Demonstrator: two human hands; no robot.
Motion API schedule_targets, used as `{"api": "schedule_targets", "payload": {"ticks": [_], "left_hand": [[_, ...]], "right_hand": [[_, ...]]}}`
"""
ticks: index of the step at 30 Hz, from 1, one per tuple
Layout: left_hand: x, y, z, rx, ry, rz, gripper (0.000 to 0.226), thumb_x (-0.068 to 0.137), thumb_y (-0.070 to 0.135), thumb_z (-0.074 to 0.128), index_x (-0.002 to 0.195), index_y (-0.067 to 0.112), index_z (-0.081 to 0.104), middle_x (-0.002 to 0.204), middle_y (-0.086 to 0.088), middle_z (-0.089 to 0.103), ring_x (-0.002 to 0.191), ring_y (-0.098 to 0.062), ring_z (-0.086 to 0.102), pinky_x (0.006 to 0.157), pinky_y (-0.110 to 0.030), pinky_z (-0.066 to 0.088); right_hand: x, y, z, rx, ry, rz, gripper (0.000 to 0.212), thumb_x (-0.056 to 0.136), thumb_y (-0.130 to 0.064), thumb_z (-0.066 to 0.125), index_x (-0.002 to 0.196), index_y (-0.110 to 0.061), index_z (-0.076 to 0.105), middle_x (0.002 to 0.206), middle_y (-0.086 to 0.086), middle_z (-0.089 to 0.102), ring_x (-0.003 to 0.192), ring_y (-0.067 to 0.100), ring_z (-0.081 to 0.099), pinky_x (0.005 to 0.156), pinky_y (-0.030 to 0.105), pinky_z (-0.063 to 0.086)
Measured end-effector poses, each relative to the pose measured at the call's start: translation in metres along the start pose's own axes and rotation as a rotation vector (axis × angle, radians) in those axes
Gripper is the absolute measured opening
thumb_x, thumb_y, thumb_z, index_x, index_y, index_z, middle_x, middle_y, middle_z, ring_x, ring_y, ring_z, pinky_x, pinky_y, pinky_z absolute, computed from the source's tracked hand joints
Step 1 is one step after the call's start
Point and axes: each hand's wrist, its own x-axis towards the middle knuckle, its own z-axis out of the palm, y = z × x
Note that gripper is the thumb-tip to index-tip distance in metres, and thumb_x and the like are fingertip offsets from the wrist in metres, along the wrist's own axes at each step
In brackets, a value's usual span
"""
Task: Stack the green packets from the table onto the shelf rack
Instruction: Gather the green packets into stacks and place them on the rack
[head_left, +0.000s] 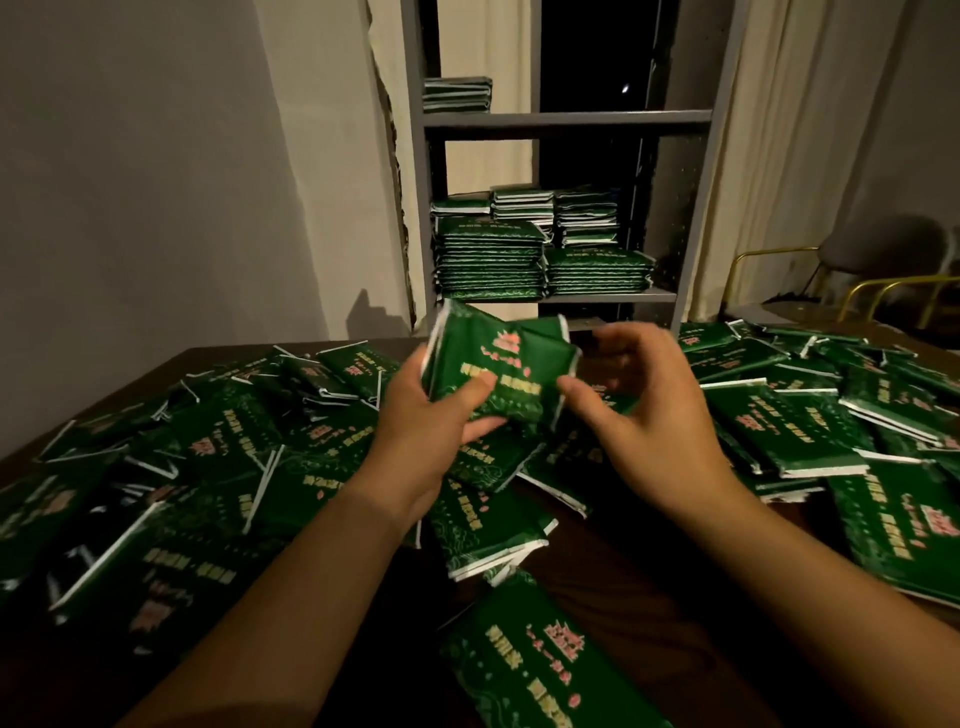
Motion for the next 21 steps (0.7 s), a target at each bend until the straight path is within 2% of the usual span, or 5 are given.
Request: {"api": "schedule_targets", "payload": {"ticks": [3, 7, 10, 14, 21], "left_hand": [[0.007, 0.004, -0.008, -0.033, 0.156, 0.042, 0.026, 0.098, 0.001, 0.052, 0.111, 0.022, 0.058, 0.111, -0.003, 0.069, 0.098, -0.015, 0.071, 0.08, -0.033, 0.061], [0.012, 0.0, -0.013, -0.076, 0.259, 0.04, 0.022, 0.096, 0.001, 0.042, 0.109, 0.011, 0.056, 0.105, -0.007, 0.068, 0.09, -0.016, 0.07, 0.08, -0.038, 0.06], [0.012, -0.006, -0.012, 0.013, 0.277, 0.036, 0.022, 0.099, 0.003, 0.041, 0.116, 0.008, 0.053, 0.098, -0.006, 0.067, 0.074, -0.011, 0.069, 0.066, -0.032, 0.06], [0.012, -0.009, -0.012, 0.087, 0.283, 0.02, 0.03, 0.098, 0.011, 0.047, 0.128, 0.011, 0.049, 0.115, -0.011, 0.066, 0.101, -0.027, 0.068, 0.086, -0.049, 0.059], [0.016, -0.006, -0.021, 0.018, 0.311, 0.035, 0.029, 0.098, 0.001, 0.049, 0.125, 0.011, 0.053, 0.119, -0.011, 0.067, 0.099, -0.023, 0.072, 0.076, -0.035, 0.063]], "right_hand": [[-0.014, -0.016, 0.003, -0.228, -0.36, -0.107, 0.073, 0.075, -0.075, 0.059, 0.129, -0.027, 0.056, 0.135, -0.008, 0.045, 0.128, 0.008, 0.041, 0.108, 0.036, 0.042], [-0.031, -0.024, 0.024, -0.506, -0.808, -0.145, 0.125, 0.065, -0.093, 0.049, 0.159, -0.028, -0.001, 0.165, -0.011, -0.006, 0.151, 0.01, -0.007, 0.122, 0.035, -0.004], [-0.031, -0.017, 0.026, -0.548, -0.784, -0.181, 0.113, 0.071, -0.092, 0.047, 0.159, -0.032, 0.008, 0.162, -0.006, 0.018, 0.15, 0.016, 0.01, 0.125, 0.039, 0.004], [-0.025, -0.01, 0.014, -0.494, -0.691, -0.291, 0.069, 0.085, -0.073, 0.051, 0.143, -0.035, 0.044, 0.135, -0.011, 0.05, 0.127, 0.01, 0.041, 0.112, 0.034, 0.034], [-0.015, -0.005, -0.003, -0.366, -0.517, -0.373, 0.035, 0.098, -0.046, 0.048, 0.12, -0.026, 0.065, 0.112, -0.017, 0.057, 0.103, 0.007, 0.049, 0.087, 0.034, 0.05]]}}
